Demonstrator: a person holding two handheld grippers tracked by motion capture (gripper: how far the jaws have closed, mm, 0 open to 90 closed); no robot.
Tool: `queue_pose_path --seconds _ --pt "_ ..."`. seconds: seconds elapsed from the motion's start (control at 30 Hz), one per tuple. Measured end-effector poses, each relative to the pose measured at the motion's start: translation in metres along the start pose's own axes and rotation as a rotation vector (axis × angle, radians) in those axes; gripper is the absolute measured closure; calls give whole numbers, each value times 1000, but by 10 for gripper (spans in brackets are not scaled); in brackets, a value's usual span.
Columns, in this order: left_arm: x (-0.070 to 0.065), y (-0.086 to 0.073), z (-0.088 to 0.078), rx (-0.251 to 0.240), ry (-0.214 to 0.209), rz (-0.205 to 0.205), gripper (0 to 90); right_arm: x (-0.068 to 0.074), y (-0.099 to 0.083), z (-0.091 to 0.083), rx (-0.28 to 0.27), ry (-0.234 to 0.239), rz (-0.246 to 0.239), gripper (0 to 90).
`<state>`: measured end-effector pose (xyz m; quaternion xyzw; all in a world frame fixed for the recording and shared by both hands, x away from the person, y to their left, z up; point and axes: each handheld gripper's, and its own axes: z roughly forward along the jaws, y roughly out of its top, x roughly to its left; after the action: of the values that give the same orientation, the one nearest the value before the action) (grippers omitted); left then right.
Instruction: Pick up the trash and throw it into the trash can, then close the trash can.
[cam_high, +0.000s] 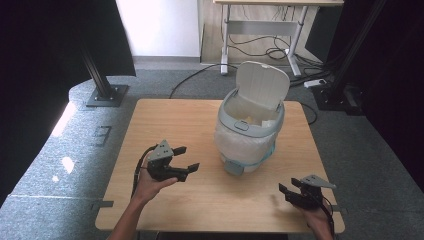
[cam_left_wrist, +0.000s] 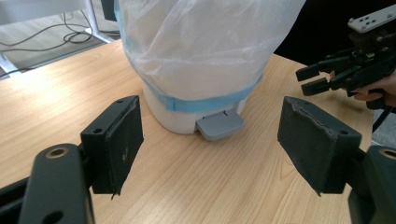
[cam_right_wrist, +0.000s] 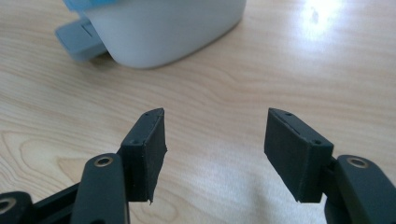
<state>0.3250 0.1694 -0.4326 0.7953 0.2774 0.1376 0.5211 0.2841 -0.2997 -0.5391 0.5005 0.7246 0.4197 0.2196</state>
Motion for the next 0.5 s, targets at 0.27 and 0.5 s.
queue_pose_path --seconds 0.27,0.5 --pt "4 -3 2 7 1 -3 219 -2 35 -20 -118 42 -1 356" --pt "3 -6 4 16 -4 -2 219 -1 94 -41 -213 55 -40 347"
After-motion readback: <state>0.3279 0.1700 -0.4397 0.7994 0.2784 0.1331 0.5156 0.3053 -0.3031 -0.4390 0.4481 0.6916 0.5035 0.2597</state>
